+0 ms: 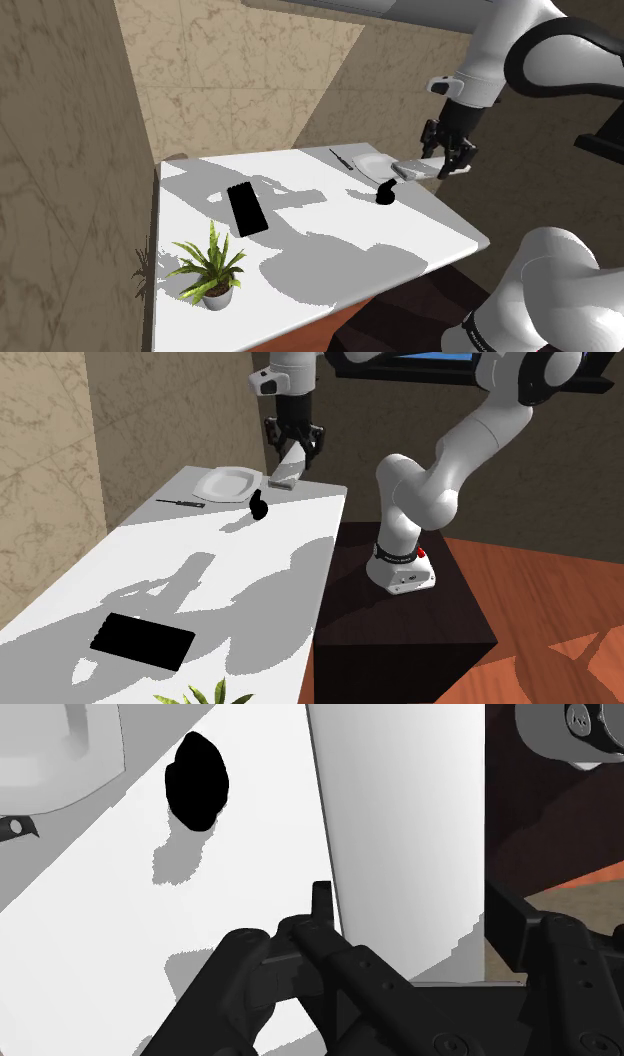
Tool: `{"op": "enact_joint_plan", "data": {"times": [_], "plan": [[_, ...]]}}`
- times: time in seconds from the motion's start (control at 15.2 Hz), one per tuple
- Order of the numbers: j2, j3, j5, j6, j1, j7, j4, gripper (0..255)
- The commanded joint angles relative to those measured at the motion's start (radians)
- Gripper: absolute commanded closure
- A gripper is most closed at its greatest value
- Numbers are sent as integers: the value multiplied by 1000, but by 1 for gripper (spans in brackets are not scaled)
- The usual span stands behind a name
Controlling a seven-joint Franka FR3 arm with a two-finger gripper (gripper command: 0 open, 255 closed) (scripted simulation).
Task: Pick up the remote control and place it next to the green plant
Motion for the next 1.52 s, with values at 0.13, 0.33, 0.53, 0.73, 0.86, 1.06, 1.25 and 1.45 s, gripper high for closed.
{"op": "enact_joint_plan", "data": {"times": [0.13,0.33,0.53,0.73,0.86,1.06,1.25,1.45], "plan": [[99,61,59,52,46,78,41,255],[182,102,96,85,76,130,85,255],[269,140,128,115,103,179,141,255],[360,176,153,138,126,225,206,255],[423,198,167,150,139,254,256,255],[519,229,183,162,158,297,338,255],[617,258,192,167,175,339,432,255],[719,284,196,163,191,380,537,255]]}}
